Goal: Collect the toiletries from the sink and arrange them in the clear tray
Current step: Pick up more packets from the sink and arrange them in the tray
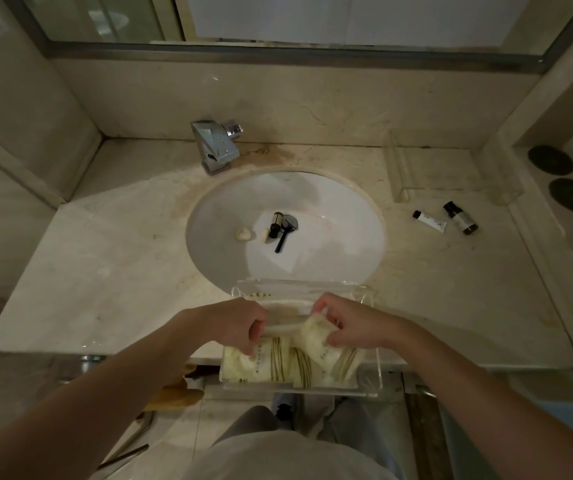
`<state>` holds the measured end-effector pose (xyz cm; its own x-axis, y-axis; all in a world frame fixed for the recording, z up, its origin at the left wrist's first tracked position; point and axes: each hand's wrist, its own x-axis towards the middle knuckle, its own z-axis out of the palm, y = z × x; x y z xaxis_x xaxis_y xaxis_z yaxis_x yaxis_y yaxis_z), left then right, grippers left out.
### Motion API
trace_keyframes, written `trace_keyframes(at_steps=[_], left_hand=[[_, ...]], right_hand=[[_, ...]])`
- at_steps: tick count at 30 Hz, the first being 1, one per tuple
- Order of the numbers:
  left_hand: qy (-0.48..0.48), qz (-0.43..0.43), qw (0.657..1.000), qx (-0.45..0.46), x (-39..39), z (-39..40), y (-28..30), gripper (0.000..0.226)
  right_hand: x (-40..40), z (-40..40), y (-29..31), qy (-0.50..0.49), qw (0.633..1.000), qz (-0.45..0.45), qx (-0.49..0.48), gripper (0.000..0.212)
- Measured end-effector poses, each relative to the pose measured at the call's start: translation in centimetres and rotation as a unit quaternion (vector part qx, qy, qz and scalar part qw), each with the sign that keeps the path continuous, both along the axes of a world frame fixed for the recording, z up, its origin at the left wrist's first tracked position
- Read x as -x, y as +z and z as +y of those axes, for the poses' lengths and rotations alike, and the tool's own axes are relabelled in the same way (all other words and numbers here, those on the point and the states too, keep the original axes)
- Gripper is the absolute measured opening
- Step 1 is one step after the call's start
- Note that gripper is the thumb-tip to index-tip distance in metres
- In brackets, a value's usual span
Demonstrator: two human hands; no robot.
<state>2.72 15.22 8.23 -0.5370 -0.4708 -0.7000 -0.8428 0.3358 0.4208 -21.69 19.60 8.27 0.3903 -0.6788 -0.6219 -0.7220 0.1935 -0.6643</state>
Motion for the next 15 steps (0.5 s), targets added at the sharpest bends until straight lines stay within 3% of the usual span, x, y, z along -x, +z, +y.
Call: trace_keyframes(at_steps=[2, 3, 7, 10, 12, 15], left_hand=[[0.006, 0.003, 1.0, -0.006, 0.0, 0.0, 0.1, 0.02], [0.01, 0.002, 1.0, -0.013, 0.1, -0.1, 0.2, 0.025], [0.007, -0.002, 0.999, -0.032, 0.3, -0.8, 1.3, 0.054], [0.051, 0.011, 0.997, -0.048, 0.3, -1.3, 2.0, 0.064], [0.099, 0.045, 0.991, -0.072, 0.3, -1.5, 2.4, 0.071], [0.14, 0.078, 0.983, -0.089, 0.3, -1.5, 2.8, 0.079]], right_hand=[[0.3, -0.2, 0.3, -0.039, 0.998, -0.034, -0.032, 0.071], [0.5, -0.2, 0.4, -0.055, 0.997, -0.045, -0.04, 0.072], [0.8, -0.3, 0.5, -0.122, 0.99, -0.054, -0.042, 0.037], [1.1, -0.1, 0.1, -0.17, 0.982, -0.071, -0.049, 0.018], [1.2, 0.1, -0.1, -0.196, 0.975, -0.081, -0.061, 0.016], [1.2, 0.5, -0.2, -0.209, 0.969, -0.098, -0.09, 0.037]])
